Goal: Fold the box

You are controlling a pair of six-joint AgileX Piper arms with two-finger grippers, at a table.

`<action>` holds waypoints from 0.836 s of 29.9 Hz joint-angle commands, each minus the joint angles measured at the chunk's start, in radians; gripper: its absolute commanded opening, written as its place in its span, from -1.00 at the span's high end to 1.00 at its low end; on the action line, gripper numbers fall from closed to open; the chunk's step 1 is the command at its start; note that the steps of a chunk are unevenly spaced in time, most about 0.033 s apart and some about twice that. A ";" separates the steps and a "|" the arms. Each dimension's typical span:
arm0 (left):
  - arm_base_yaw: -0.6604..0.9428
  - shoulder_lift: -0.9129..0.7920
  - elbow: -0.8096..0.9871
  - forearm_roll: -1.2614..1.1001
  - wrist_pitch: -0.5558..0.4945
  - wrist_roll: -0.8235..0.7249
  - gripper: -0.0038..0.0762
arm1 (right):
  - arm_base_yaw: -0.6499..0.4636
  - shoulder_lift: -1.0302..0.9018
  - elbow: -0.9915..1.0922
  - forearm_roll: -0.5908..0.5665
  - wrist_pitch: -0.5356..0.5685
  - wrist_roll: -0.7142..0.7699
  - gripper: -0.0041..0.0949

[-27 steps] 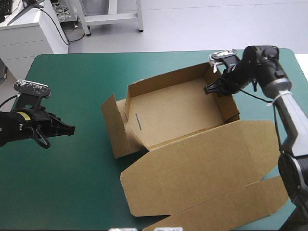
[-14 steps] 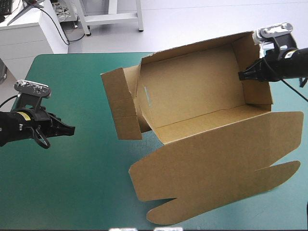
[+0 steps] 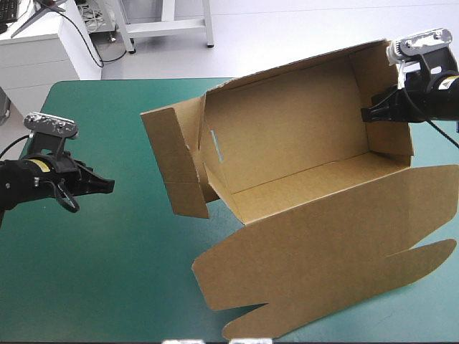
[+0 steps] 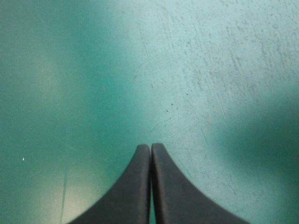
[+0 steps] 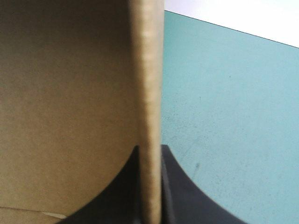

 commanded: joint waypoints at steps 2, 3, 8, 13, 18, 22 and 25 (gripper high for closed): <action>0.001 0.076 -0.021 -0.024 -0.065 -0.006 0.85 | -0.008 -0.035 -0.028 0.049 0.005 0.016 0.96; 0.001 0.095 -0.021 -0.029 -0.067 -0.006 0.86 | -0.008 -0.035 -0.028 0.049 0.005 0.016 0.96; 0.033 0.197 -0.021 -0.212 -0.124 0.079 0.86 | -0.008 -0.035 -0.028 0.051 0.005 0.016 0.96; 0.146 0.286 -0.021 -0.614 -0.132 0.325 0.86 | -0.008 -0.035 -0.028 0.055 0.005 0.027 0.96; 0.227 0.351 -0.013 -0.821 -0.022 0.528 0.87 | -0.008 -0.035 -0.028 0.056 0.005 0.044 0.96; 0.275 0.356 0.097 -1.020 -0.039 0.678 0.87 | -0.008 -0.035 -0.028 0.065 0.005 0.060 0.96; 0.301 0.356 0.221 -1.223 -0.041 0.831 0.87 | -0.008 -0.035 -0.028 0.083 0.005 0.060 0.96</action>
